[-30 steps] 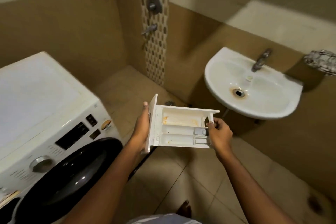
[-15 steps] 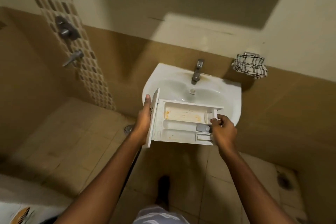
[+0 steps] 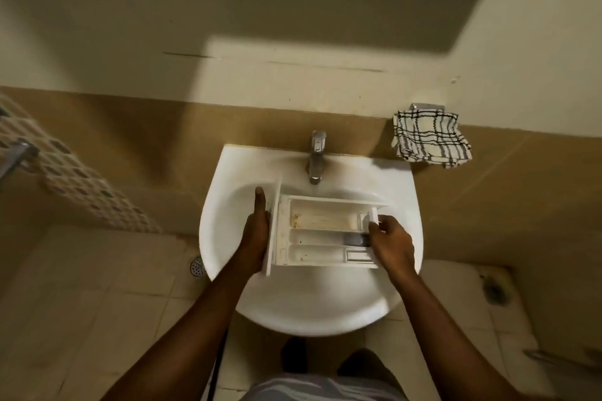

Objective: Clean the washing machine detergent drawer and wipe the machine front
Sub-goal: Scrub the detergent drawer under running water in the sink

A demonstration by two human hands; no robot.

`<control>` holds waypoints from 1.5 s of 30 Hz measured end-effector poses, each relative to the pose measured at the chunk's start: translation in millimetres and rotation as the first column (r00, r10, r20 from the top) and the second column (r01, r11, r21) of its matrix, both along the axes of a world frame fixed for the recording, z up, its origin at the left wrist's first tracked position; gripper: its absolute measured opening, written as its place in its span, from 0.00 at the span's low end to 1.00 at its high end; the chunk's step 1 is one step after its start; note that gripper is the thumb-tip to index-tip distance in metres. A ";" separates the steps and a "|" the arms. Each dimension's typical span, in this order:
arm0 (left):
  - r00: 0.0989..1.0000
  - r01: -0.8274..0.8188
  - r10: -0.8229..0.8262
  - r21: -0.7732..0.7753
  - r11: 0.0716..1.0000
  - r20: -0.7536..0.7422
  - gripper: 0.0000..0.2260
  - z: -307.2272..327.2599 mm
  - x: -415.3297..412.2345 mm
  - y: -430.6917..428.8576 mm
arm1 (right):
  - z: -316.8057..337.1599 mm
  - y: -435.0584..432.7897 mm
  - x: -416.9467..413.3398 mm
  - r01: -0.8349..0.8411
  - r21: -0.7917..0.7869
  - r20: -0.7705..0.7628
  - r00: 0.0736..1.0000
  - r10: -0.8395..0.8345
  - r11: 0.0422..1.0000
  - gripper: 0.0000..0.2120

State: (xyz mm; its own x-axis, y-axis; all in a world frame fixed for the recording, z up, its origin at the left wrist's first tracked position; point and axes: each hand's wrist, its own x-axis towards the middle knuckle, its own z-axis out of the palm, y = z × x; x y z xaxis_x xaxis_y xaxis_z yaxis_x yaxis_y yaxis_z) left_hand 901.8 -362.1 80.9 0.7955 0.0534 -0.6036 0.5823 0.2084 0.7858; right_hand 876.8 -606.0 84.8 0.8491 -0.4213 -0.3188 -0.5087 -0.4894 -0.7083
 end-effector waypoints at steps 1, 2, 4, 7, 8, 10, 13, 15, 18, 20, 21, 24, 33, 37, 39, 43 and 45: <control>1.000 0.008 -0.008 0.002 1.000 -0.028 0.44 -7.1 6.4 0.9 | -2.8 0.2 6.1 -0.010 -0.044 -0.004 1.000 0.010 0.999 0.16; 0.999 0.022 -0.022 0.004 1.000 -0.049 0.46 -15.7 13.2 2.6 | -4.5 1.3 12.5 -0.025 -0.102 0.014 1.000 0.027 0.994 0.16; 0.996 0.035 -0.035 -0.004 0.999 -0.087 0.48 -31.2 22.8 3.1 | -4.1 7.7 25.6 -0.061 -0.213 0.080 0.994 0.080 0.975 0.16; 0.993 0.042 -0.041 0.013 0.999 -0.111 0.48 -43.6 29.8 -0.6 | 3.7 27.0 53.5 -0.095 -0.201 0.218 0.966 0.139 0.975 0.12; 0.994 0.046 -0.045 0.010 0.999 -0.099 0.48 -44.2 32.3 -2.5 | 8.6 35.1 64.1 -0.101 -0.161 0.265 0.954 0.141 0.982 0.10; 0.994 0.024 -0.021 0.028 0.999 -0.106 0.46 -44.1 36.6 -6.1 | 21.7 51.0 84.6 -0.117 -0.079 0.330 0.934 0.136 0.990 0.07; 0.994 0.025 -0.016 0.085 0.996 -0.106 0.40 -42.9 43.7 -9.9 | 36.6 71.1 109.0 -0.138 -0.058 0.340 0.928 0.150 0.989 0.11; 0.994 0.036 -0.025 0.101 0.994 -0.104 0.39 -43.3 47.1 -10.6 | 37.6 81.9 120.6 -0.150 -0.087 0.325 0.930 0.170 0.985 0.14; 0.995 0.050 -0.043 0.077 0.996 -0.091 0.37 -43.1 50.0 -9.9 | 30.5 91.4 132.0 -0.149 -0.135 0.292 0.939 0.182 0.980 0.14; 0.996 0.059 -0.054 0.066 0.996 -0.076 0.36 -45.7 50.6 -8.9 | 28.9 91.8 136.5 -0.157 -0.148 0.269 0.944 0.193 0.976 0.13; 0.996 0.058 -0.054 0.058 0.997 -0.065 0.36 -46.0 50.1 -8.3 | 29.3 91.0 137.8 -0.168 -0.152 0.263 0.943 0.204 0.974 0.13; 0.997 0.066 -0.065 0.042 0.997 -0.031 0.35 -50.2 49.5 -7.0 | 34.2 87.8 138.4 -0.221 -0.165 0.222 0.941 0.254 0.961 0.14; 0.996 0.094 -0.094 0.034 0.995 -0.003 0.39 -69.0 47.7 -4.8 | 39.4 57.1 144.0 -0.363 -0.419 0.226 0.846 0.483 0.832 0.10; 0.996 0.089 -0.089 0.057 0.994 -0.003 0.33 -59.1 48.1 -7.3 | 37.2 32.5 157.3 -0.400 -0.546 0.197 0.793 0.576 0.736 0.06; 0.996 0.085 -0.085 0.071 0.994 -0.006 0.31 -59.1 48.5 -7.5 | 34.0 28.2 161.5 -0.386 -0.540 0.194 0.808 0.557 0.748 0.04; 0.997 0.078 -0.078 0.103 0.992 -0.010 0.30 -63.5 49.0 -6.2 | 20.7 41.2 144.1 -0.173 -0.329 0.372 0.880 0.296 0.928 0.05; 0.997 0.073 -0.072 0.101 0.992 -0.015 0.30 -66.1 49.1 -5.9 | 6.2 50.6 122.9 -0.093 -0.196 0.427 0.888 0.171 0.976 0.05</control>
